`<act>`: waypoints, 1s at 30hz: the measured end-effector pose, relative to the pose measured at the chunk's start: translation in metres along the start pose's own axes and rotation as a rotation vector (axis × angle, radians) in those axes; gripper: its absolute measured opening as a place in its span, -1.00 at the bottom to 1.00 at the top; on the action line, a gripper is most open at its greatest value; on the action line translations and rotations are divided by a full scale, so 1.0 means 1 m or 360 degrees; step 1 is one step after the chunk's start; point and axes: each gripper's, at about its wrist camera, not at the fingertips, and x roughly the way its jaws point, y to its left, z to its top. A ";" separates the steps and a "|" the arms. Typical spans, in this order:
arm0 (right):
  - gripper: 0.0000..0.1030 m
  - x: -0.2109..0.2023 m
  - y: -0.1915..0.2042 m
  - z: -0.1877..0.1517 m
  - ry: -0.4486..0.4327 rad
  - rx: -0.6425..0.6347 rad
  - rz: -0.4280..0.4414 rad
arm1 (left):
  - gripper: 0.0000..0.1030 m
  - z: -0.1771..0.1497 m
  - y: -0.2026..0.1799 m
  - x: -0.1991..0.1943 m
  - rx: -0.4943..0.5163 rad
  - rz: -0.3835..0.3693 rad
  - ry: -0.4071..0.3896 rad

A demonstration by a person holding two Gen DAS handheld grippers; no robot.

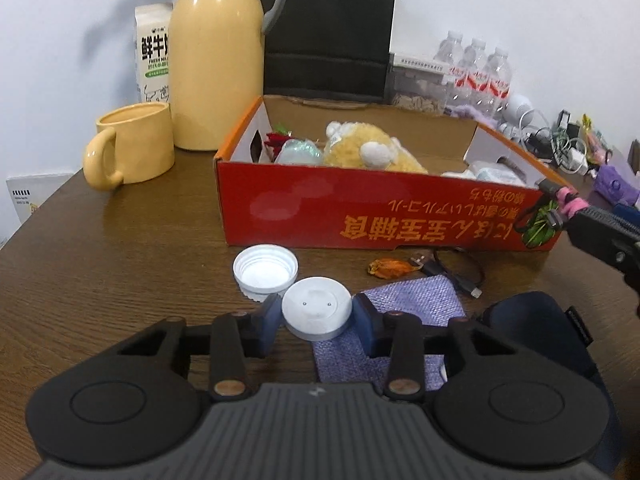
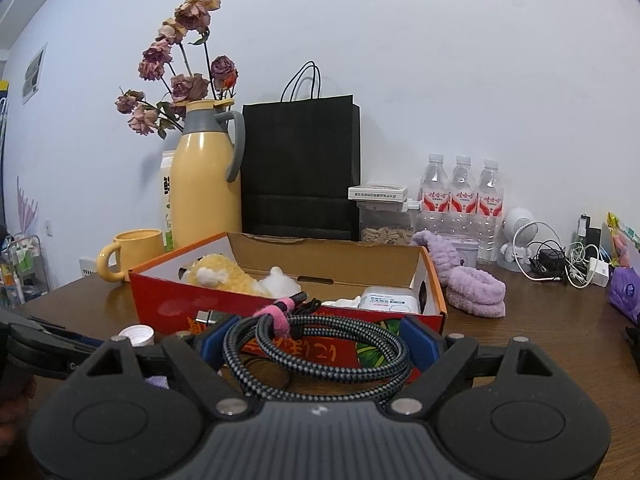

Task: Organize objects
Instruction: 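Carry the cable and cap into the box and open both grippers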

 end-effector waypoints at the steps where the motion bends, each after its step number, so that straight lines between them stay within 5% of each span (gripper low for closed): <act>1: 0.67 0.000 0.000 0.000 -0.0002 -0.0002 -0.0002 | -0.23 -0.001 0.000 -0.002 -0.0001 0.0004 -0.0016; 16: 0.67 -0.007 0.001 0.001 -0.0081 -0.0024 -0.0013 | -0.23 -0.003 -0.001 -0.043 -0.0055 0.0046 -0.0264; 30: 0.67 0.007 0.011 0.037 -0.0265 -0.0115 -0.0043 | -0.23 0.055 -0.023 -0.044 0.0026 -0.0006 -0.0438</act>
